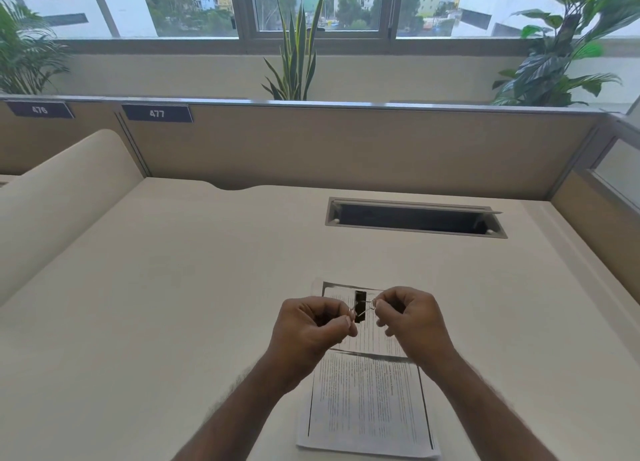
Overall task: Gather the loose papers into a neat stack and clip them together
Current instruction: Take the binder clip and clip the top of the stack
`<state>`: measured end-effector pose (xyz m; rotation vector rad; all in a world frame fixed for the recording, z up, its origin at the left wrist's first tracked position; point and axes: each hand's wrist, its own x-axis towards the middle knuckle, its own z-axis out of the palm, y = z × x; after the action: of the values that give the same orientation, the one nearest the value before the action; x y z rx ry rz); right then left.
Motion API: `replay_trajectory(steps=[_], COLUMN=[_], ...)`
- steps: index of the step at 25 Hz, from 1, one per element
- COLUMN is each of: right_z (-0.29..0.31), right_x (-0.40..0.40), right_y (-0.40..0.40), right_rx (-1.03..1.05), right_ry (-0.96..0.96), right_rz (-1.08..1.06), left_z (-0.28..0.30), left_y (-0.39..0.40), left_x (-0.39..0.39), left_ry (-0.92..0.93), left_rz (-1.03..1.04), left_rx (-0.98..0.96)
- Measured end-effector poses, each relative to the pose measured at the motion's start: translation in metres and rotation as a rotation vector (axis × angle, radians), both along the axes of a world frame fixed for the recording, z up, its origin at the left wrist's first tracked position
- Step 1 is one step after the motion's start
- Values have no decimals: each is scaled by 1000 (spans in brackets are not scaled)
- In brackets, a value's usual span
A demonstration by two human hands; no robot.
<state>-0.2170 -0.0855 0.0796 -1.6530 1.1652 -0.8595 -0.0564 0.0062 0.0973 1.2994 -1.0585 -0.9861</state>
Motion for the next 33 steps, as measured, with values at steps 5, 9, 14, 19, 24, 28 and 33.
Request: replay_trajectory(steps=[5,9,14,19,24,28,33], right_z=[4,7,11,13,6,3,-4], right_x=[-1,2,7,17,17,19,18], right_y=[5,1,2,14,9,10,10], right_rx=[329,423,474,418,287,189,184], right_ry=[-408,-483,-581,-569,-518,-471,-312], right_rz=[114,157,161,222,74,62,117], left_z=[0,2,-5,-14,-17,-7,-14], left_y=[-5,-10,-19,-15,-16,-9,-12], left_x=[11,12,18,6,4,-2,6], left_ry=[164,302,518,465,317,117,126], left_rz=[-46,-44,83,-69,148,70,152], left_rx=[-28,36,210,329,307,165,195])
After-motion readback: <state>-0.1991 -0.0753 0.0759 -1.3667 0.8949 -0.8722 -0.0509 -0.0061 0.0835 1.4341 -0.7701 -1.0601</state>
